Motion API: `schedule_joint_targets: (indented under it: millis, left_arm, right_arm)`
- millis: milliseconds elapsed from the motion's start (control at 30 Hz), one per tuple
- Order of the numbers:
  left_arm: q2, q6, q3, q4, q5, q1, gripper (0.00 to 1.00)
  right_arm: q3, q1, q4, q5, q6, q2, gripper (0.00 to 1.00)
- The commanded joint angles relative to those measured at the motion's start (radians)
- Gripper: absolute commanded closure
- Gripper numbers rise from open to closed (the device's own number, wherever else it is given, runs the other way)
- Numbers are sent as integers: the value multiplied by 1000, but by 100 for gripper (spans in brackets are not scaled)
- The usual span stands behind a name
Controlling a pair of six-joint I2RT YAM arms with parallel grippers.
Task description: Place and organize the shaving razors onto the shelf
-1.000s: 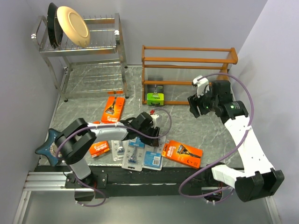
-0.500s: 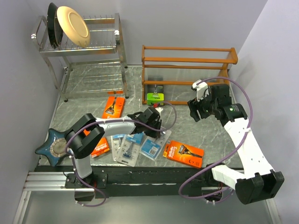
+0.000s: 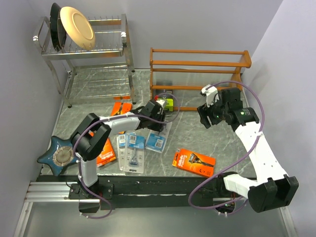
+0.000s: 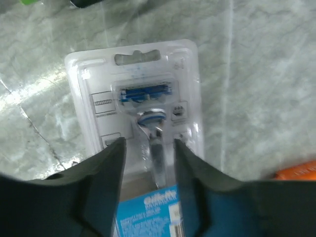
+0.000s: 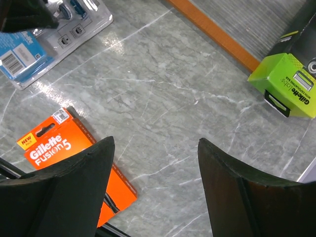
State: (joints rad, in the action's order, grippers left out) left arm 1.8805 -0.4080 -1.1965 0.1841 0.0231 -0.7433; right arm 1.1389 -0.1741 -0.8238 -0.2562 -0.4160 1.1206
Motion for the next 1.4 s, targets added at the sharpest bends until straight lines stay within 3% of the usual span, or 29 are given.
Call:
schedule_joint_targets:
  millis: [0,167,400,567,767,1200,1367]
  left_arm:
    - [-157,152,14,-75,351,1,39]
    - [-179,181,60,-139,648,-1,33]
    - [-74,224,37,-134,787,-44,35]
    - [0,212,24,-136,746,-113,37]
    - [20,141,37,-130,551,-142,37]
    - [109,135,-5,-132,572,-140,40]
    - [131,135,-17,-149,636,-142,53]
  right_arm:
    - [-4,4,8,-2,-18,-18,24]
    - [-59,5,12,9,-12,-41,24]
    - [-62,12,5,0,-7,-35,24]
    - [-64,22,-9,-3,-9,-53,24]
    - [-74,41,-43,8,-17,-116,23]
    - [-120,94,-38,-31,0,-140,23]
    - [-114,96,-38,-40,2,-133,23]
